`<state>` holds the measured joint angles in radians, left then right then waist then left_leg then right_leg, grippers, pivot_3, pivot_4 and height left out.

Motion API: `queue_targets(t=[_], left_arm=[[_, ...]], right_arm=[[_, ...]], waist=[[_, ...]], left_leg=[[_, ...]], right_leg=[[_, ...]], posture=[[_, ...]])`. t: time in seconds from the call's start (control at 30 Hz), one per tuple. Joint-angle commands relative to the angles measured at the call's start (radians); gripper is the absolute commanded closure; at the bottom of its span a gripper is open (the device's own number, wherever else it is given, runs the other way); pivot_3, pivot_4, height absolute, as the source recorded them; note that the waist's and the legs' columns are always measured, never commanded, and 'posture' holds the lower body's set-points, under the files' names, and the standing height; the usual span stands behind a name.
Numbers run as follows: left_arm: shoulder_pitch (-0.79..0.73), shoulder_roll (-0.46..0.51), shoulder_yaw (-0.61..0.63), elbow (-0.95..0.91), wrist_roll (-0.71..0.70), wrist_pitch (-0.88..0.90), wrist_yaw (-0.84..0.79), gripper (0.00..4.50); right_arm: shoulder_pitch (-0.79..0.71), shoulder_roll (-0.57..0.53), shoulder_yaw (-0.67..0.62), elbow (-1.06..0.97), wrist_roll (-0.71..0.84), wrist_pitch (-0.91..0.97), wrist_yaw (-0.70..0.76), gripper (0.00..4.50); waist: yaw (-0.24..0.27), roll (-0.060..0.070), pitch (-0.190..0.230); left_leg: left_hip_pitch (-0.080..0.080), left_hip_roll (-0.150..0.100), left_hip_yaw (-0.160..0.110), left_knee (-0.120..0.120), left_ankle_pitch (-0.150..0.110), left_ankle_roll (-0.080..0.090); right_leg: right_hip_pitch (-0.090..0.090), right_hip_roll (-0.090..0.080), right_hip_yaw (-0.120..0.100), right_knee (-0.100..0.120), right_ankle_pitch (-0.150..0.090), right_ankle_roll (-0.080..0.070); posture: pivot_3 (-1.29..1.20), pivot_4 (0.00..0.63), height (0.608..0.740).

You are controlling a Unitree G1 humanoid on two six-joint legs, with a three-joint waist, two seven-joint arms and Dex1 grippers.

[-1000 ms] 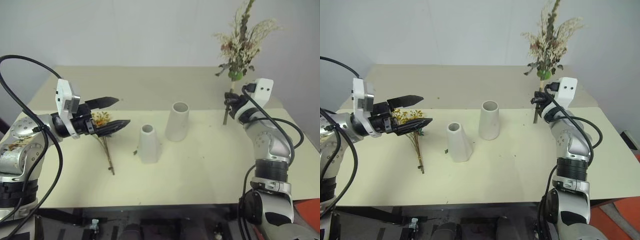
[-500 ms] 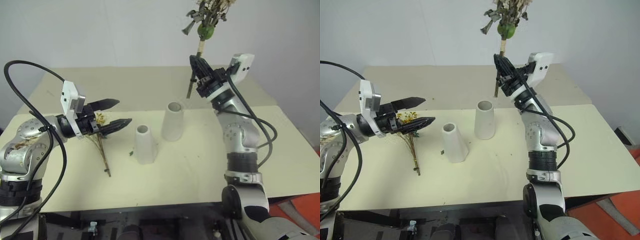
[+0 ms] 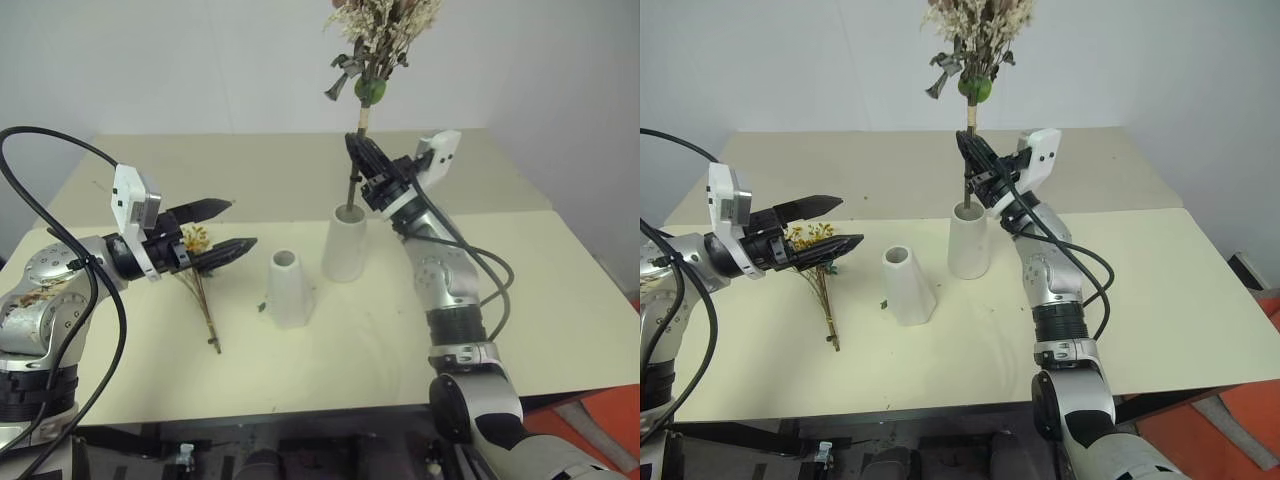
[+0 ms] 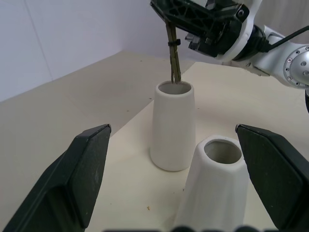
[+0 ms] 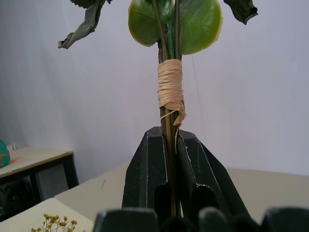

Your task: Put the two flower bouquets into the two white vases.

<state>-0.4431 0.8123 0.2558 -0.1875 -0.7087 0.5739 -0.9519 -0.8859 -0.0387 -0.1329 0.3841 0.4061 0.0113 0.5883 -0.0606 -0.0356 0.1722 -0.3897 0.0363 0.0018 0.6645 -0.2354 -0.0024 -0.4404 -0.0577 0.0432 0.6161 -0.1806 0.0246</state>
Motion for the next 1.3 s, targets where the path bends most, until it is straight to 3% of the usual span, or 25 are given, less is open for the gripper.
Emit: queue_targets(t=[0.03, 0.33, 0.73, 1.17, 1.3], left_arm=[[0.001, 0.016, 0.038, -0.039, -0.012, -0.006, 0.002, 0.0], [0.012, 0.021, 0.047, -0.052, -0.016, -0.002, 0.004, 0.0], [0.007, 0.03, 0.046, -0.045, -0.018, 0.0, -0.003, 0.0], [0.0, 0.031, 0.043, -0.04, -0.017, 0.0, -0.006, 0.0], [0.001, 0.032, 0.044, -0.044, -0.018, 0.002, -0.004, 0.0]], right_arm=[[0.006, 0.013, 0.017, 0.012, -0.024, -0.077, 0.014, 4.47], [0.062, 0.022, 0.038, 0.064, -0.069, -0.165, -0.002, 4.47], [0.162, 0.005, 0.057, -0.03, -0.087, -0.169, -0.018, 4.47], [0.141, 0.002, 0.058, 0.0, -0.111, -0.185, -0.049, 0.1], [0.144, 0.004, 0.062, -0.007, -0.108, -0.184, -0.046, 0.04]], waist=[[-0.001, 0.0, 0.0], [-0.003, 0.0, 0.0], [-0.005, 0.0, 0.0], [-0.007, 0.0, 0.0], [-0.006, 0.0, 0.0]], left_leg=[[0.0, 0.0, 0.0, 0.0, 0.0, 0.0], [0.0, 0.0, 0.0, 0.0, 0.0, 0.0], [0.001, 0.0, 0.0, 0.0, 0.0, 0.0], [0.001, 0.0, 0.0, 0.0, 0.0, 0.0], [0.001, 0.0, 0.0, 0.0, 0.0, 0.0]], right_leg=[[0.0, 0.0, 0.0, 0.0, 0.0, 0.0], [0.0, 0.0, 0.0, 0.0, 0.0, 0.0], [0.0, 0.0, 0.0, 0.0, 0.0, 0.0], [0.001, 0.0, 0.0, 0.001, 0.0, 0.0], [0.0, 0.0, 0.0, 0.0, 0.0, 0.0]], posture=[[0.0, 0.15, 0.74], [0.0, 0.15, 0.74], [0.0, 0.15, 0.74], [0.0, 0.15, 0.74], [0.0, 0.15, 0.74]])
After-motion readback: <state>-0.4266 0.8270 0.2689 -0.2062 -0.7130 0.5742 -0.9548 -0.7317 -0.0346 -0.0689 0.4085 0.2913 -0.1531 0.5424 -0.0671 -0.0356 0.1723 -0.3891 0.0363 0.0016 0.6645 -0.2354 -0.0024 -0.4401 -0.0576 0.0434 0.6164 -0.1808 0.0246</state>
